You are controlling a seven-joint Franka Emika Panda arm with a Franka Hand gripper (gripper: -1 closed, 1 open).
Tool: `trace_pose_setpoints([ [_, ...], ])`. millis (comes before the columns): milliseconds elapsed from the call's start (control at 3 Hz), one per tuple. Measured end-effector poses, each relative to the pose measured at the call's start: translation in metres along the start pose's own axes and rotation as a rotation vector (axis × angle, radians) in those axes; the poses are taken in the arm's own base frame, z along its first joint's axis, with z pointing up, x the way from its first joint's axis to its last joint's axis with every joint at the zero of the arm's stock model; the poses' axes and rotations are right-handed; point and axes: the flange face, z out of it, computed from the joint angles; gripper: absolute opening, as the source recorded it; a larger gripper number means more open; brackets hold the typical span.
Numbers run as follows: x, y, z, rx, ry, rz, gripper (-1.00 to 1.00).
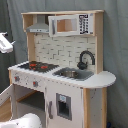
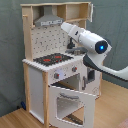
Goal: Play with the kitchen
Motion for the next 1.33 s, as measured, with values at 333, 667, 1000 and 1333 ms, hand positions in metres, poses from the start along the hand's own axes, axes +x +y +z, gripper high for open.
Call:
trace_pose_setpoints([
  [333,0.000,-0.022,-0.001,-0.009,0.039,-0.040,1.00],
  [667,-0.003,-0.041,0.000,-0.015,0.070,-0.069,1.00],
  [1000,-0.009,-0.059,-0.001,-0.029,0.104,-0.092,1.00],
  [1333,-0.015,-0.073,-0.005,-0.047,0.140,-0.113,1.00],
])
